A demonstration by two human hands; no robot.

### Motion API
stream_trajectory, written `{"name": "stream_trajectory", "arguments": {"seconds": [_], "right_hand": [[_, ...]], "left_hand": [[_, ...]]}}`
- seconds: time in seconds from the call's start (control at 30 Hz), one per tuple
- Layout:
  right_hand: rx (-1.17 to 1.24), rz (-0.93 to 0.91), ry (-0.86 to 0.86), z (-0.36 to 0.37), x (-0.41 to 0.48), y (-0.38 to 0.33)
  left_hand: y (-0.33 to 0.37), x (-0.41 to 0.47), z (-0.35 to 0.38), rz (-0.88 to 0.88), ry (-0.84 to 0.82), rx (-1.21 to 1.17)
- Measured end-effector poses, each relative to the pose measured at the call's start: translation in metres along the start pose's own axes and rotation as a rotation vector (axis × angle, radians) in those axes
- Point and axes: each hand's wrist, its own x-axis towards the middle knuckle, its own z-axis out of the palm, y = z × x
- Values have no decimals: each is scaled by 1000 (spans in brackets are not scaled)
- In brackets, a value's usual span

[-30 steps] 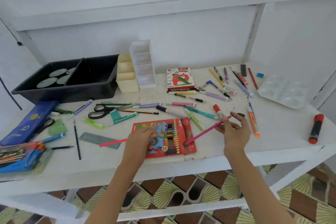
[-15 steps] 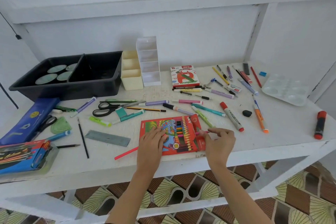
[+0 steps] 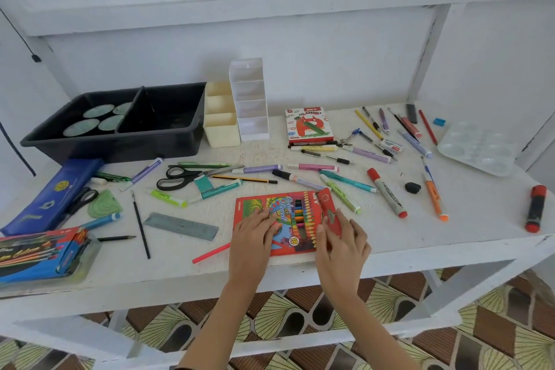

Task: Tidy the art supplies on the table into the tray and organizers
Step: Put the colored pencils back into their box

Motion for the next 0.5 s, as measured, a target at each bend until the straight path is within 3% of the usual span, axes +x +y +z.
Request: {"name": "stream_trajectory", "arguments": {"seconds": [0.13, 0.23, 0.3, 0.4, 0.5], "right_hand": [[120, 53, -139, -16, 8, 2], [321, 110, -50, -32, 14, -3], [543, 199, -95, -44, 17, -12], [838, 348, -320, -59, 22, -23], [1018, 411, -327, -66, 22, -22]], "left_hand": [[-1, 3, -3, 20, -11, 1], [12, 8, -11, 106, 15, 29], [28, 13, -16, 155, 21, -63], [57, 17, -21, 200, -40, -229], [79, 18, -26, 222, -108, -348]]}}
